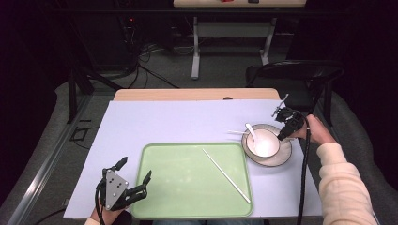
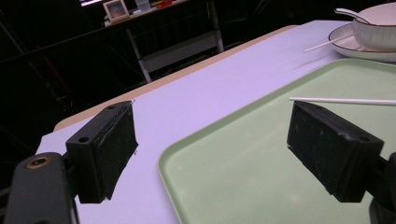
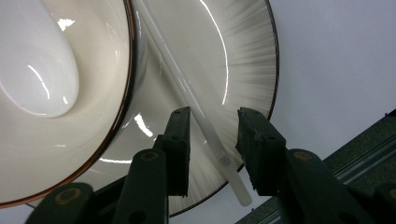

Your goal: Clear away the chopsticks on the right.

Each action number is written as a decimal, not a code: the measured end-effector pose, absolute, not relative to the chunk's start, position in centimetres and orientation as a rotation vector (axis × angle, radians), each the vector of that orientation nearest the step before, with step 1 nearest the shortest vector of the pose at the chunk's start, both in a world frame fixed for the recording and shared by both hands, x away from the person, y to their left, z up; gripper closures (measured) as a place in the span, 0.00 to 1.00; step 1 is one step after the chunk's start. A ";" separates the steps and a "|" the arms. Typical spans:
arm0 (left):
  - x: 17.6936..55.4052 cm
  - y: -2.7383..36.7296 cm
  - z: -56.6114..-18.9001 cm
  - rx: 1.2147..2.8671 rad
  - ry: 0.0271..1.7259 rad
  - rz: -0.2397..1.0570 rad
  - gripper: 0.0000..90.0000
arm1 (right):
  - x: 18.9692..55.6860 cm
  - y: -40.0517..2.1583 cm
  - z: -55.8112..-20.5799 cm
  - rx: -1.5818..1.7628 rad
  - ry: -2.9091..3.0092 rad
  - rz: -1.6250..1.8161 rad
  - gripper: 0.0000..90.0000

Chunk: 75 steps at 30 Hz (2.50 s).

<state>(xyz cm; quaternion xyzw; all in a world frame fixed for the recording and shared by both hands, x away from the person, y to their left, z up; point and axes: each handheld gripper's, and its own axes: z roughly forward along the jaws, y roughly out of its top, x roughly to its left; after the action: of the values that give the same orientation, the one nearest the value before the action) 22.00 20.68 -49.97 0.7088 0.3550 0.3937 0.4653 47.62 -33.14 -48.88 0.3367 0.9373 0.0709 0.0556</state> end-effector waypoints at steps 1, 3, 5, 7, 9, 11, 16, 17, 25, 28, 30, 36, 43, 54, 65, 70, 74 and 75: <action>22.0 20.7 -50.0 1.740 0.871 0.967 0.17 | 47.6 -33.1 -49.1 1.022 2.844 0.207 0.74; 22.0 20.7 -50.0 1.738 0.873 0.967 0.17 | 47.4 -33.1 -49.3 1.030 2.856 0.209 0.77; 22.0 20.7 -50.0 1.736 0.874 0.967 0.17 | 47.4 -33.2 -49.7 1.011 2.857 0.205 0.80; 22.0 20.7 -50.0 1.737 0.874 0.966 0.17 | 47.2 -33.1 -49.9 1.013 2.858 0.208 0.81; 22.0 20.7 -50.0 1.738 0.873 0.967 0.17 | 47.0 -33.1 -49.9 1.012 2.861 0.226 0.85; 22.0 20.7 -50.0 1.740 0.871 0.966 0.17 | 46.8 -33.1 -50.0 1.009 2.861 0.226 0.88; 22.0 20.7 -50.0 1.735 0.874 0.967 0.17 | 46.5 -33.3 -50.3 1.025 2.852 0.253 0.92; 22.0 20.7 -50.0 1.736 0.874 0.967 0.17 | 46.5 -33.4 -50.2 1.033 2.846 0.241 0.93; 22.0 20.7 -50.0 1.737 0.874 0.968 0.17 | 45.8 -33.2 -49.0 1.128 2.752 0.287 0.93; 22.0 20.7 -50.0 1.738 0.872 0.969 0.17 | 45.5 -33.3 -48.1 1.120 2.723 0.287 0.93; 22.0 20.7 -50.0 1.739 0.872 0.968 0.17 | 45.0 -33.5 -47.0 1.181 2.664 0.308 0.93; 22.0 20.7 -50.0 1.738 0.873 0.968 0.17 | 43.9 -33.4 -44.1 1.256 2.552 0.338 0.93; 22.1 20.7 -50.0 1.739 0.872 0.968 0.17 | 42.6 -32.5 -41.6 1.306 2.468 0.369 0.93; 21.9 20.7 -50.0 1.736 0.877 0.971 0.17 | 39.6 -29.7 -39.0 1.385 2.403 0.459 0.93; 21.9 20.7 -49.9 1.737 0.868 0.968 0.17 | 37.2 -26.4 -38.7 1.342 2.449 0.518 0.93; 21.9 20.7 -49.9 1.733 0.864 0.968 0.17 | 35.7 -24.6 -39.4 1.299 2.491 0.508 0.93; 22.0 20.7 -49.9 1.729 0.864 0.965 0.17 | 34.8 -23.4 -40.5 1.295 2.529 0.493 0.93; 22.0 20.7 -49.9 1.729 0.864 0.965 0.17 | 34.7 -23.2 -40.7 1.293 2.540 0.486 0.93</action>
<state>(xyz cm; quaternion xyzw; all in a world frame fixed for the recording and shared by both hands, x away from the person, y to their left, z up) 21.97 20.75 -49.92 0.7059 0.3526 0.3941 0.4712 34.66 -23.18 -40.74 0.4436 0.8717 0.1668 0.1249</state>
